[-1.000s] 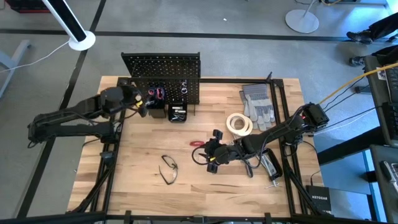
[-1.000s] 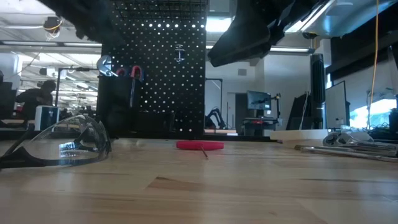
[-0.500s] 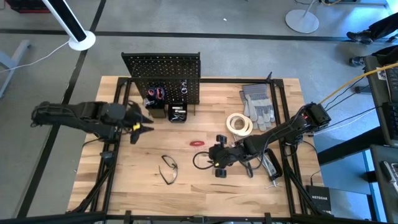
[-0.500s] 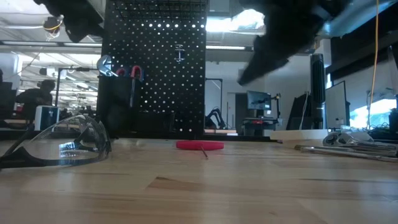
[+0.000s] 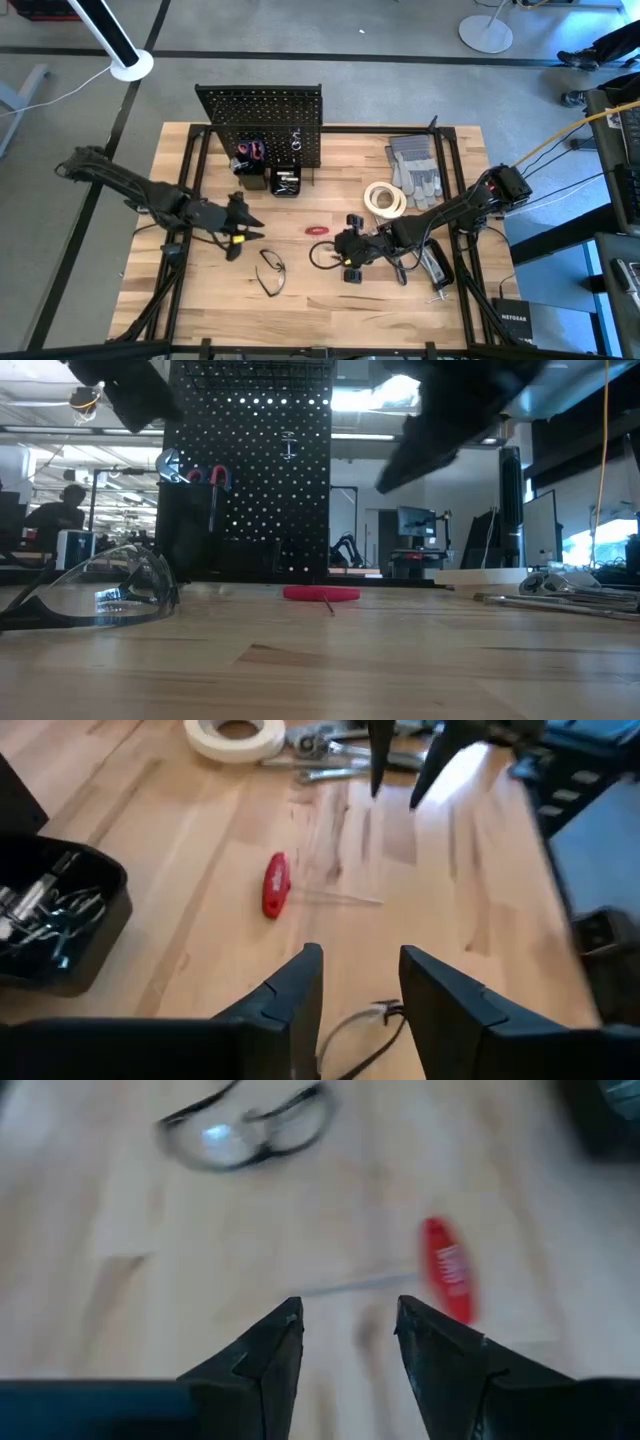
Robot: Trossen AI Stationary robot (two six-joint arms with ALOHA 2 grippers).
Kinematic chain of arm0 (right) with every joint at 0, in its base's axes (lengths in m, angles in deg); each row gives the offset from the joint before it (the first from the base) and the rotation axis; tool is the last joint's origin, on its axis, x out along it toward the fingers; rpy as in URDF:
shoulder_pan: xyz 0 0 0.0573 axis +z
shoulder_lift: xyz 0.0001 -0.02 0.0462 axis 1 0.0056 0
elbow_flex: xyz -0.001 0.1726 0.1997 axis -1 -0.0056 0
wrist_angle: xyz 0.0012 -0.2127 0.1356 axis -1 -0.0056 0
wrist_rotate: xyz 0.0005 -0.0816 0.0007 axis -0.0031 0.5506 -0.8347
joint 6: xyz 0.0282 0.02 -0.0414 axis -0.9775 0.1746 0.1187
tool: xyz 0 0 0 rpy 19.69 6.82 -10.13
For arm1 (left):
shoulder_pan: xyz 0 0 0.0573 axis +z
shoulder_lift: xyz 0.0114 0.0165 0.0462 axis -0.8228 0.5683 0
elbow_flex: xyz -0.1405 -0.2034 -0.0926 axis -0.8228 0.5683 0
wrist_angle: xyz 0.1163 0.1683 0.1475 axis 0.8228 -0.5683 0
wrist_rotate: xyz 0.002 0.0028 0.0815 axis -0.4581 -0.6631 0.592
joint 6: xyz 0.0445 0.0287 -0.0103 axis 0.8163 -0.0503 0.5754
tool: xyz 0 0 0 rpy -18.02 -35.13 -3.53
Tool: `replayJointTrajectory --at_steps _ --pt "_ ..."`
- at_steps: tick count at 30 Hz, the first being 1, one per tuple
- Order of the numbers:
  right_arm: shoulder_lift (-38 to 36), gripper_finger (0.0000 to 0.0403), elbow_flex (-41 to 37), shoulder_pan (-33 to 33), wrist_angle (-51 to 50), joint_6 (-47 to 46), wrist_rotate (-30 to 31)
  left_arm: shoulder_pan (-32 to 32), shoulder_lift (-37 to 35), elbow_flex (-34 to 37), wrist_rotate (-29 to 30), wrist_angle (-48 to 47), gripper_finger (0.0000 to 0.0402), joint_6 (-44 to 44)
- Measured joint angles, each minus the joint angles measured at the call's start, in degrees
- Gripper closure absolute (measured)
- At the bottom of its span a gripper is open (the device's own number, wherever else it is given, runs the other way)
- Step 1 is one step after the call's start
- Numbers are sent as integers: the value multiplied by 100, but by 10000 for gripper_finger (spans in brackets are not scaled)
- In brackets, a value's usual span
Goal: Hang tools onto peg board
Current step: Put the ratchet wrench into the left pegboard organizer bin
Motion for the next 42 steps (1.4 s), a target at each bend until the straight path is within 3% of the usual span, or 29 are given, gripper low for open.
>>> replayJointTrajectory --at_steps 5,11,15,21,29,35,42 --pt "-2 237 2 8 -151 155 619 -192 799 232 289 1213 286 -30" --pt "-2 229 2 9 -478 -169 547 -385 1395 667 174 3259 286 -31" --pt "-2 192 1 9 -613 -234 287 -414 1785 807 164 3774 286 -400" --pt "-2 129 67 9 -1150 -432 -627 -412 2244 822 163 3811 286 -713" --pt "-6 116 510 182 -3914 -1916 -1795 -401 2263 818 163 3770 286 -542" --pt "-7 116 433 631 -4939 -3051 -1925 -403 2263 816 163 3651 286 -567" --pt "-24 116 404 1011 -5962 -3602 -1516 -403 2263 818 165 3609 286 -583"
